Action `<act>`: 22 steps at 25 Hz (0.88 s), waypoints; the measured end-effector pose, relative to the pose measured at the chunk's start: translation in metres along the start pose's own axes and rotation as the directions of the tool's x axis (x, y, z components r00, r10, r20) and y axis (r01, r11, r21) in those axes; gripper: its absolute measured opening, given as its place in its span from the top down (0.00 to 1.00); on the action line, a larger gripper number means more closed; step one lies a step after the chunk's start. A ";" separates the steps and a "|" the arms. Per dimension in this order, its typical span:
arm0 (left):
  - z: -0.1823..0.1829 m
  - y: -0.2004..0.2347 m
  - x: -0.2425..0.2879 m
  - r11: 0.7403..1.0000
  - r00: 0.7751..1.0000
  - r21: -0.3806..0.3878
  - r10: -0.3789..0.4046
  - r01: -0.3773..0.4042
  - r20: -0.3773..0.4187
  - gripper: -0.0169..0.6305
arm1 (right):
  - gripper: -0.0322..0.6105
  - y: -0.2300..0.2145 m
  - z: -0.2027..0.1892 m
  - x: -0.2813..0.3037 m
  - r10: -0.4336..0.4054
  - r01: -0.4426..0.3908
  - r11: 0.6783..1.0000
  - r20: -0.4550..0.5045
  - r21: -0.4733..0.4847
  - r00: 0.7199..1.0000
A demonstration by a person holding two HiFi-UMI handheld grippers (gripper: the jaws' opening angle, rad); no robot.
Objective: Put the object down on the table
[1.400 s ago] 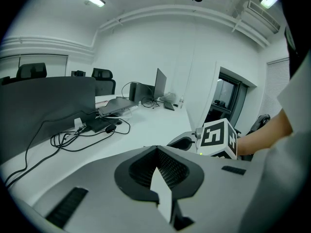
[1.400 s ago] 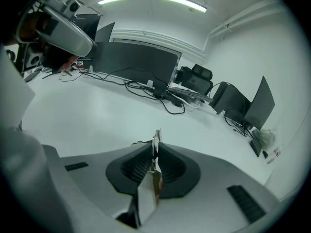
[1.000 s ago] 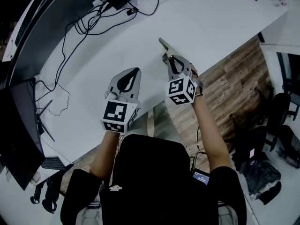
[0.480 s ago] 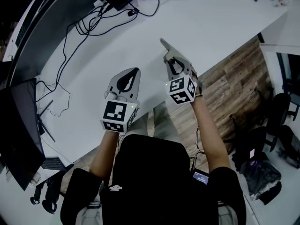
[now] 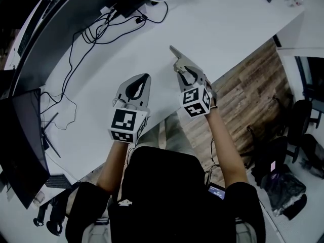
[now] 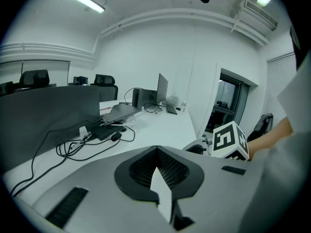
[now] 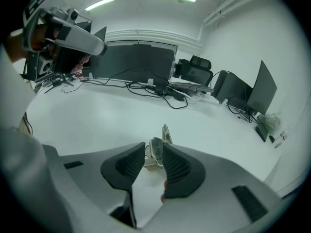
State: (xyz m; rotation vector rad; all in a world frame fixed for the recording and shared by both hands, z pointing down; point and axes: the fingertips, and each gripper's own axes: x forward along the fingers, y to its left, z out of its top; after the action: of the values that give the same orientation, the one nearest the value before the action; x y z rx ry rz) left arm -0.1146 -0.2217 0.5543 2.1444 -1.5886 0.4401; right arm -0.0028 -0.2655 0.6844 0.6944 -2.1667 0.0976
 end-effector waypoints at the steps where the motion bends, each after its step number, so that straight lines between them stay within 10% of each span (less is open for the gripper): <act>1: 0.003 0.000 -0.001 1.000 1.000 0.010 0.000 0.000 0.007 0.95 | 0.77 -0.003 0.003 -0.004 -0.006 0.006 1.000 0.006 0.010 1.000; 22: 0.080 -0.024 -0.042 0.995 0.989 0.104 -0.029 0.014 0.144 0.95 | 0.91 -0.058 0.086 -0.152 -0.212 0.099 0.932 0.304 0.348 0.929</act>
State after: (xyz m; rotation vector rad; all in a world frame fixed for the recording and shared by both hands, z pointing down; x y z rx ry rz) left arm -0.1037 -0.2230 0.4610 2.3153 -1.6518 0.3735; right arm 0.0423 -0.2723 0.5058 1.1466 -2.4378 0.2759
